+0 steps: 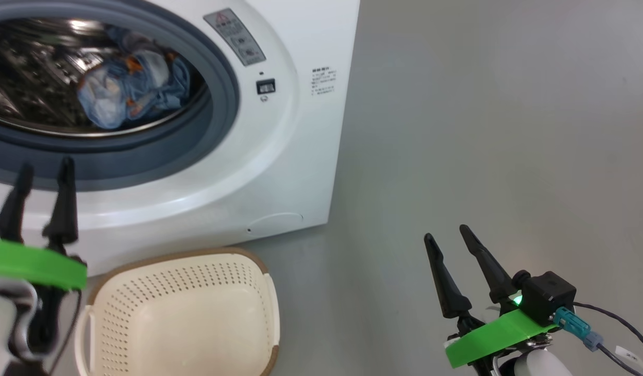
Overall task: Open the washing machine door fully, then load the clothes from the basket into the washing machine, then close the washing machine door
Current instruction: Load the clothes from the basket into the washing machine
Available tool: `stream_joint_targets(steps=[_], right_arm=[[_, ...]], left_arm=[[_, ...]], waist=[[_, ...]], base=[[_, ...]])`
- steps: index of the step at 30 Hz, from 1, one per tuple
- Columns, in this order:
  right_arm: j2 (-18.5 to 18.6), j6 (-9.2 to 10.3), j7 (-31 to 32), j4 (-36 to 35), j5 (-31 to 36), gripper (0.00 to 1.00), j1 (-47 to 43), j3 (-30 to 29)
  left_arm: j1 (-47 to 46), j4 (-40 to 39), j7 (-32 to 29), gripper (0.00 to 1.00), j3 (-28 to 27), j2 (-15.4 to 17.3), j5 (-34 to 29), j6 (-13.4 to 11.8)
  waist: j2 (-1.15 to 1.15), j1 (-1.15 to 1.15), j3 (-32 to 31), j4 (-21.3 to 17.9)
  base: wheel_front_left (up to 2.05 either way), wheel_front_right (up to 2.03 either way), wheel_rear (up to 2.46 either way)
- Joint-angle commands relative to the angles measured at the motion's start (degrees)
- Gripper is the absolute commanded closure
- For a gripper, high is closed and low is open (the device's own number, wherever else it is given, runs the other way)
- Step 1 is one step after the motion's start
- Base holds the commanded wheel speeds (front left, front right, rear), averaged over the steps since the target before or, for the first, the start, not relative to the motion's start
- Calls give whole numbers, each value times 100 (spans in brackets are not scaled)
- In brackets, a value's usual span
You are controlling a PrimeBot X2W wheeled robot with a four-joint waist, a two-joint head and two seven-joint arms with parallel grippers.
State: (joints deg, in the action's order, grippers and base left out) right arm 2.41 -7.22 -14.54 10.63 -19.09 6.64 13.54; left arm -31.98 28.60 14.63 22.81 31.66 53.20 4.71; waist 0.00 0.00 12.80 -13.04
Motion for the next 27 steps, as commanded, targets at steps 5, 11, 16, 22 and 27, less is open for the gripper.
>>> stream_joint_targets(steps=[5, 11, 16, 22, 27], right_arm=[[46, -26, -46, 64, 131, 0, 124, 20], [46, -26, -46, 186, 193, 0, 111, -40], [46, -26, -46, 282, 255, 0, 106, -111], [46, -26, -46, 311, 326, 0, 100, -190], [46, -26, -46, 305, 345, 0, 85, -230]], left_arm=[[905, -737, 36, 0, -851, -62, -403, -159], [1699, -1270, 36, 0, -1374, -374, -826, -161], [2138, -1499, 36, 0, -1593, -599, -1078, -162], [2489, -1645, 37, 0, -1748, -813, -1329, -207], [2683, -1757, 37, 0, -1884, -944, -1472, -221]], waist=[[0, 0, -557, 292], [0, 0, -743, 468], [0, 0, -901, 593], [0, 0, -1011, 690], [0, 0, -1054, 738]], base=[[0, 0, 0], [0, 0, 0], [0, 0, 0], [0, 0, 0], [0, 0, 0]])
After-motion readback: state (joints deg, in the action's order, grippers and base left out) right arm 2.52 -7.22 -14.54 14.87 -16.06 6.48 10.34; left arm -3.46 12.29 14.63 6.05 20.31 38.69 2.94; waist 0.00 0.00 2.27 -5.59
